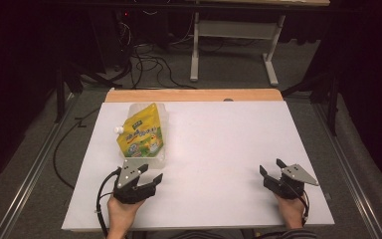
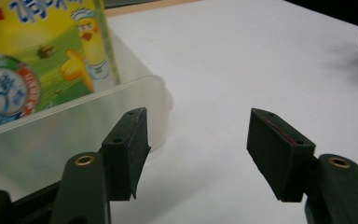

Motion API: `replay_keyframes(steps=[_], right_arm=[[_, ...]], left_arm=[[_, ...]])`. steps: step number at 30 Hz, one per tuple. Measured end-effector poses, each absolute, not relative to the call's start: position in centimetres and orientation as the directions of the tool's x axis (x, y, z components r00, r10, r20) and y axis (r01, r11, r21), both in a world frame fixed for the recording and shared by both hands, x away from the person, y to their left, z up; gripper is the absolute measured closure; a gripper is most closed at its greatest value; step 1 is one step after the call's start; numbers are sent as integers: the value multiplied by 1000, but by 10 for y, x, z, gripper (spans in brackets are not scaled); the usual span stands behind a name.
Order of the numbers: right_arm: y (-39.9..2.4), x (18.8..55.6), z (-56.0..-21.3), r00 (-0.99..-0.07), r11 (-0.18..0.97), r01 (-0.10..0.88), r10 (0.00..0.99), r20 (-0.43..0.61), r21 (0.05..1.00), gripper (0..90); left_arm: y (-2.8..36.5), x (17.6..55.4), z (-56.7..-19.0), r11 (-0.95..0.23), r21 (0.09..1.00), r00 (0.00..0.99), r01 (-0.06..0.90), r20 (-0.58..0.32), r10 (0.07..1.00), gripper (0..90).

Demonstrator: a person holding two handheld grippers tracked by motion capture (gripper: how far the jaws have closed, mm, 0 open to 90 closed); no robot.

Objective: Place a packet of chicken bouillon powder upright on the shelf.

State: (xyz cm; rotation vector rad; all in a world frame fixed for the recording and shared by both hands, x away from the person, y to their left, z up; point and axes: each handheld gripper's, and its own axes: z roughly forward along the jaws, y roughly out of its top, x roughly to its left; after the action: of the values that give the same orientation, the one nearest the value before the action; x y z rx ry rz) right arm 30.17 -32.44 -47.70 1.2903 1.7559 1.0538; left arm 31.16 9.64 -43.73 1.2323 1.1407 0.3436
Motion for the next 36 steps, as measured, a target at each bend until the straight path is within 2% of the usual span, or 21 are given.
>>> replay_keyframes(steps=[23,36], right_arm=[[-322,303,-477,-257,182,404,963,-79,896,339],[-324,303,-477,-259,173,402,963,-69,899,340]], left_arm=[[48,324,-441,360,837,506,412,-539,673,375],[32,325,-438,334,850,526,406,-517,676,380]])
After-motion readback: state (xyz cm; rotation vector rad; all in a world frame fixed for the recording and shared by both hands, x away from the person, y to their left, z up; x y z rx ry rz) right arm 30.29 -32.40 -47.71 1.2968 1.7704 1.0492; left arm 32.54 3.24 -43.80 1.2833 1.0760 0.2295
